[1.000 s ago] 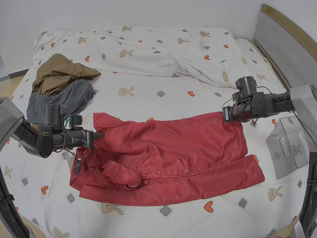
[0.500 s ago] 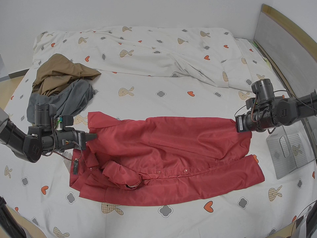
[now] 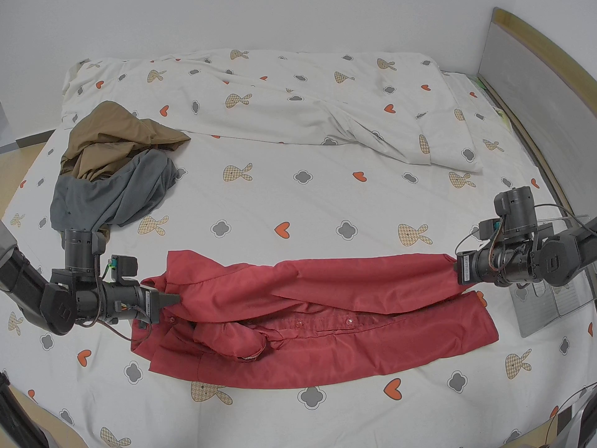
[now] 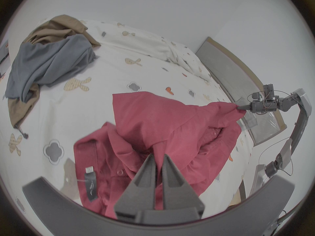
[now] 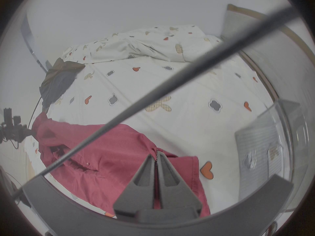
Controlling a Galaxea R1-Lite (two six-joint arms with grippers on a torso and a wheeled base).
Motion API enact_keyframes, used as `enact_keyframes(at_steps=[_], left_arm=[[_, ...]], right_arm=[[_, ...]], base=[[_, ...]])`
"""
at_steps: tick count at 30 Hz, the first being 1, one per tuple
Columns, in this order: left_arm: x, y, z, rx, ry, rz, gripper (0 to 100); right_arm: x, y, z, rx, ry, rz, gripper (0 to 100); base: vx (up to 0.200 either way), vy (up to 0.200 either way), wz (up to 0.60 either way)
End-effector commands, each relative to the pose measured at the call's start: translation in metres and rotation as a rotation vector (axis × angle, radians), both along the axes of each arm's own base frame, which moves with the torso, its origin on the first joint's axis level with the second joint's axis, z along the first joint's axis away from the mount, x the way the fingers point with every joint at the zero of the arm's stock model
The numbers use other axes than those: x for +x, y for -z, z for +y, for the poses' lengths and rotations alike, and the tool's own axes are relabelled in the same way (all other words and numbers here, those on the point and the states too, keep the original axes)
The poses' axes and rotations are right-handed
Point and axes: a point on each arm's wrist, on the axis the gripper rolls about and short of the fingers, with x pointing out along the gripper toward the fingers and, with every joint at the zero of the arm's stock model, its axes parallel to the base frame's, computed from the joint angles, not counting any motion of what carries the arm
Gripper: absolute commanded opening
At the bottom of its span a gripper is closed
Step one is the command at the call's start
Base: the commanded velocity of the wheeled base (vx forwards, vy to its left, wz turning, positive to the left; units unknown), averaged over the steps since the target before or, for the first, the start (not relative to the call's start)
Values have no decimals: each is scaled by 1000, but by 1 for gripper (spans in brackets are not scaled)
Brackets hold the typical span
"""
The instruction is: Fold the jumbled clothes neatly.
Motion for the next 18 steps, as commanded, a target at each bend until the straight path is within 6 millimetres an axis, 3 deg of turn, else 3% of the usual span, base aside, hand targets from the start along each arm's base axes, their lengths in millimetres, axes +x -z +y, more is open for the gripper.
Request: enact_keyframes(at_steps=[1, 18], left_arm=[[-4, 18, 1, 4, -3, 69, 0], [0, 35, 16, 29, -30, 110, 0]], right_arm=[[-8, 8, -2, 36, 21, 42, 0], [-19, 25, -12, 62, 44, 120, 0]], base=[[0, 0, 0], [0, 0, 0]])
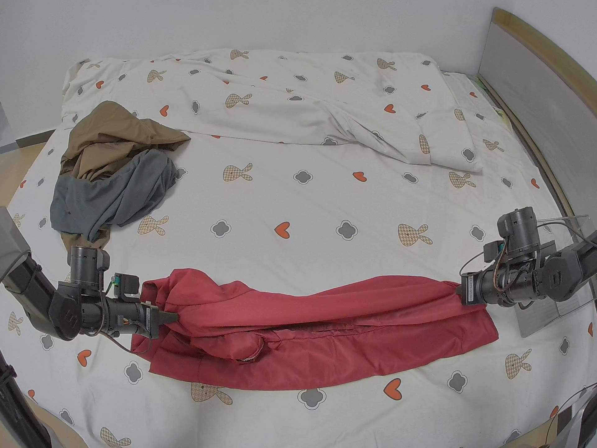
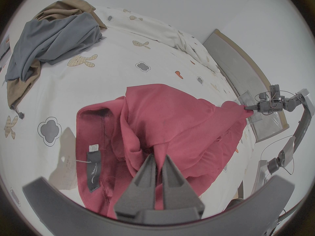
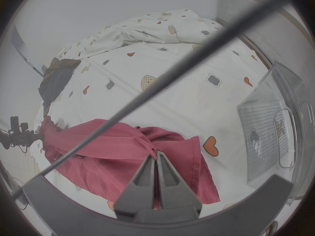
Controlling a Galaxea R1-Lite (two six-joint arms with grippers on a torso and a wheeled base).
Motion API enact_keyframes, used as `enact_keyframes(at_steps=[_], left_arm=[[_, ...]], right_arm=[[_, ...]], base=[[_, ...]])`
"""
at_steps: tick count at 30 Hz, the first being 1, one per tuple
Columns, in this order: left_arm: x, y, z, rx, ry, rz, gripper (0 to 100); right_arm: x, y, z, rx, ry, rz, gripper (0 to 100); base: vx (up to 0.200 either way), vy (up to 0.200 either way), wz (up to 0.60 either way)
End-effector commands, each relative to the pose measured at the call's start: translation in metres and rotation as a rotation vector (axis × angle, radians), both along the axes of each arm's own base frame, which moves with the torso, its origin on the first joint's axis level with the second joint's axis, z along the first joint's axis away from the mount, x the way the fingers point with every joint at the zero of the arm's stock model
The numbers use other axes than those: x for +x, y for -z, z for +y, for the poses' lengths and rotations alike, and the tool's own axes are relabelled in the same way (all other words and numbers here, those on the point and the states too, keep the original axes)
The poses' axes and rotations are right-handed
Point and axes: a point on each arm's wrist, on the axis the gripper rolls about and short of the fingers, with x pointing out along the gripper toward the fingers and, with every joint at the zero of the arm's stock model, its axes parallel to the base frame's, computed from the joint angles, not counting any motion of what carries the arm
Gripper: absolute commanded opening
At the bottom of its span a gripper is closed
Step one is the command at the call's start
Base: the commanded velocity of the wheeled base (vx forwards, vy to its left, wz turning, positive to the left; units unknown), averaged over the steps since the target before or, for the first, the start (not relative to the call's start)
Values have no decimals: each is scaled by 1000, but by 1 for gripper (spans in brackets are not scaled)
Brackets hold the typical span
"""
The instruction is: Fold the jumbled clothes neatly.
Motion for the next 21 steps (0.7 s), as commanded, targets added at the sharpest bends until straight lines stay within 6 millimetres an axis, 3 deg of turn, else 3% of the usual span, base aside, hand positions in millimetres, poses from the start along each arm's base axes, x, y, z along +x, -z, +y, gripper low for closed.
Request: enact_keyframes(at_steps=[1, 5, 6, 13, 17, 18, 21], left_arm=[[-4, 5, -1, 1, 4, 26, 0], [-6, 6, -8, 2, 25, 30, 0], [-6, 5, -8, 2, 26, 30, 100], [-11, -17, -9, -3, 24, -38, 100], [-13, -38, -9, -19, 8, -100, 100], [-13, -38, -9, -19, 8, -100, 100], [-4, -62, -9, -45, -12, -152, 100]], right_arm=[[-1, 9, 1, -8, -2, 34, 0], [3, 18, 5, -13, -11, 58, 0], [3, 18, 5, -13, -10, 60, 100], [2, 10, 3, 12, 18, 38, 100], [-8, -29, -2, 65, 44, -91, 100], [-8, -29, -2, 65, 44, -91, 100], [2, -57, -5, 113, 55, -185, 100]], base=[[0, 0, 0], [0, 0, 0], [0, 0, 0], [0, 0, 0], [0, 0, 0], [0, 0, 0], [0, 0, 0]])
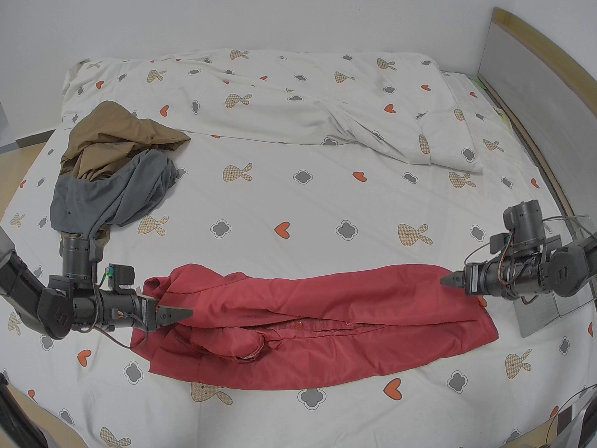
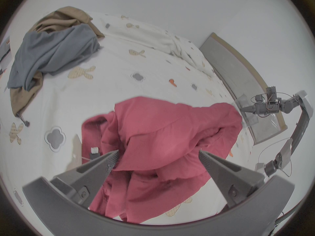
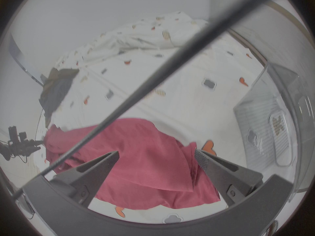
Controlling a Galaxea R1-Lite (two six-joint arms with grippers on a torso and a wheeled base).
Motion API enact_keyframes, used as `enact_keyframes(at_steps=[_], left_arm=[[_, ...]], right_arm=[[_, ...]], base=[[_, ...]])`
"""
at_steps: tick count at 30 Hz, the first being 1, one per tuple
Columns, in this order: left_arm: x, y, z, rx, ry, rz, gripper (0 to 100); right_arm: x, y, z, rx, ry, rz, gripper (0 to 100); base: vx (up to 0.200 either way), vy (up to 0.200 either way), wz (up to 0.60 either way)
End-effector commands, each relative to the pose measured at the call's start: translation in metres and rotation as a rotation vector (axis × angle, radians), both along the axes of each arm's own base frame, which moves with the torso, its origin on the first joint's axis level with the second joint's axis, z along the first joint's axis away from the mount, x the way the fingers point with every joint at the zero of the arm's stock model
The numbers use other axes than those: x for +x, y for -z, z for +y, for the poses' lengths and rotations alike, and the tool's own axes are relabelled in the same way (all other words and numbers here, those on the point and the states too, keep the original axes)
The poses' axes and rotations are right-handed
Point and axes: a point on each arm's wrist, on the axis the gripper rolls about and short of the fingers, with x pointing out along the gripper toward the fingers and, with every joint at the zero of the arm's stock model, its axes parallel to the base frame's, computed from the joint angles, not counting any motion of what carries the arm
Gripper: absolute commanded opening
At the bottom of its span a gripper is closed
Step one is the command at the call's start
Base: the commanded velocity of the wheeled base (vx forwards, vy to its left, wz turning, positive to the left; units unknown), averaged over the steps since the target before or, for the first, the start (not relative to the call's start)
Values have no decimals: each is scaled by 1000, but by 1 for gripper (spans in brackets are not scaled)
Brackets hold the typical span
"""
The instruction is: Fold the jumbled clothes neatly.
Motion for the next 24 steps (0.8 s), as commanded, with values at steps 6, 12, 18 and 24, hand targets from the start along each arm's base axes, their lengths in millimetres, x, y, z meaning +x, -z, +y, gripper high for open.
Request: enact_keyframes(at_steps=[6, 12, 18, 24], left_arm=[[30, -64, -8, -107, -55, -98, 100], [54, -48, -17, -119, -39, -59, 100], [84, -28, -18, -106, -32, -44, 100], [112, -14, -21, -105, -28, -33, 100]], right_arm=[[47, -46, 8, 81, 9, -185, 100], [71, -17, 27, 71, -30, -124, 100], [73, -1, 42, 59, -70, -80, 100], [73, 1, 42, 59, -70, -75, 100]], base=[[0, 0, 0], [0, 0, 0], [0, 0, 0], [0, 0, 0]])
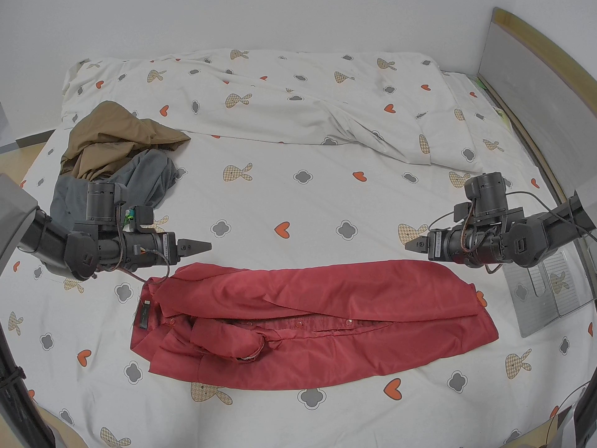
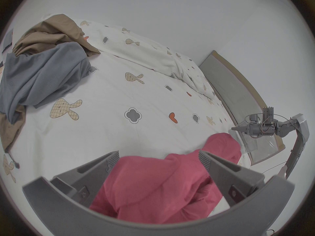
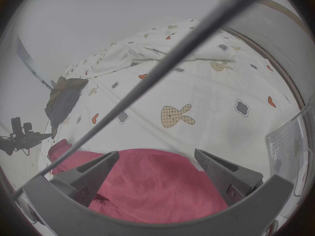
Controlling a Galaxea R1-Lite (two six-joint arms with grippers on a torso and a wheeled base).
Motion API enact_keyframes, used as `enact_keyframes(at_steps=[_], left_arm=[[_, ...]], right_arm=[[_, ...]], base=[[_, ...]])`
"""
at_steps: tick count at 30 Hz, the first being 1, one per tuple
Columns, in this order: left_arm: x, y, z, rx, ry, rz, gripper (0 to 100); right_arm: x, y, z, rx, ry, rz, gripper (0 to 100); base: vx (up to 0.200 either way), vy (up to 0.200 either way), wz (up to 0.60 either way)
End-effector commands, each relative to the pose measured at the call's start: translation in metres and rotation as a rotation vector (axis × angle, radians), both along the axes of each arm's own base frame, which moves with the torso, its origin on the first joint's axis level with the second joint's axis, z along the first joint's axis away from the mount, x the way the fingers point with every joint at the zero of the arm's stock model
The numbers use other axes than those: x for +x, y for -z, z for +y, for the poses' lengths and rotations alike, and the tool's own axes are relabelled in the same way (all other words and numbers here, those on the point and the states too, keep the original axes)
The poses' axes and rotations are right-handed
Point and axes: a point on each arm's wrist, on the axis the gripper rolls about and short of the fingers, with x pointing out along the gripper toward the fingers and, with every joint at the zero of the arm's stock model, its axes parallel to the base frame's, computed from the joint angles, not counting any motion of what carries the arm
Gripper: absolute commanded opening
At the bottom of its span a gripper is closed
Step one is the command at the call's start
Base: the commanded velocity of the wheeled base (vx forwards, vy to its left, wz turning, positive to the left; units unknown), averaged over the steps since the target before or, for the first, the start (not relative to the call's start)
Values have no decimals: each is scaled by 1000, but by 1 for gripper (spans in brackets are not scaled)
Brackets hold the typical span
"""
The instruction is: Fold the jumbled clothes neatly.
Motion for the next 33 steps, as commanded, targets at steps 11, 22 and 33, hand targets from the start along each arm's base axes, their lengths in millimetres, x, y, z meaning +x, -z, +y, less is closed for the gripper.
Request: enact_keyframes(at_steps=[11, 22, 33], left_arm=[[41, 32, -22, 8, 52, 105, 100], [37, 37, -38, 11, 91, 134, 100], [30, 31, -39, 15, 95, 149, 0]], right_arm=[[-2, 9, 18, -6, -40, 23, 100], [-2, 11, 20, -5, -41, 28, 100], [0, 13, 18, -3, -31, 32, 100]], base=[[0, 0, 0], [0, 0, 0], [0, 0, 0]])
